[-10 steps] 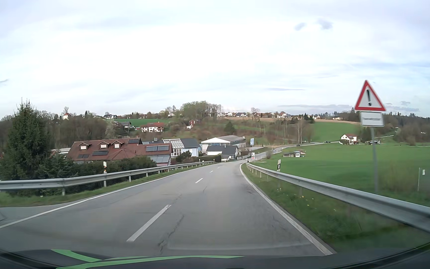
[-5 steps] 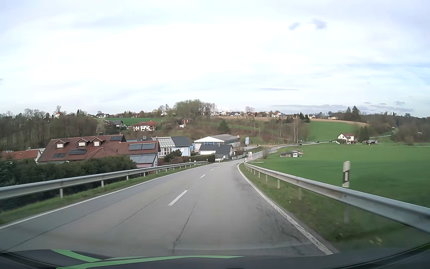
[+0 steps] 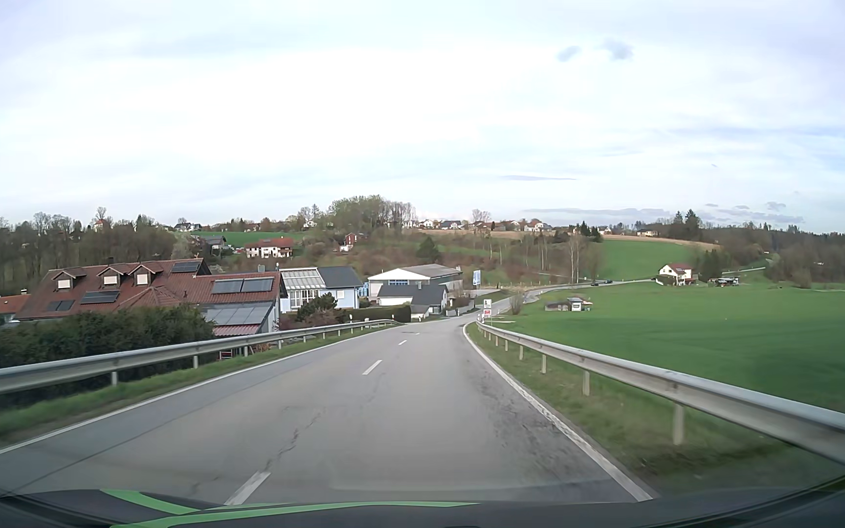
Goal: Follow the waypoints while adhering to traffic rules and regulations
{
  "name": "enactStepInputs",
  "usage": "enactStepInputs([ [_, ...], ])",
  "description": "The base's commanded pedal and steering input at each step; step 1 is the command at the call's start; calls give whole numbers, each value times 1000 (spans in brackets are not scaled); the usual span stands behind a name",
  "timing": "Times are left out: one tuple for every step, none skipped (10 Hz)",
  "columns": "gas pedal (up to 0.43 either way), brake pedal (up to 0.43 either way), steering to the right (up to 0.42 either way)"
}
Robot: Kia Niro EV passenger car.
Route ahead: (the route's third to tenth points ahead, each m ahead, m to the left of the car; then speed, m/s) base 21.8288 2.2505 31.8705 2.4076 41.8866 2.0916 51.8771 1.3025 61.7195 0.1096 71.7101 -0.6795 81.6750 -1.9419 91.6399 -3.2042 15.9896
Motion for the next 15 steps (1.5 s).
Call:
enactStepInputs([
  [0,116,11],
  [0,98,11],
  [0,85,11],
  [0,73,11],
  [0,73,11],
  [0,67,11],
  [0,67,11],
  [0,67,11],
  [0,67,11],
  [0,67,11],
  [0,67,11],
  [0,67,11],
  [0,67,10],
  [0,67,10],
  [0,73,10],
])
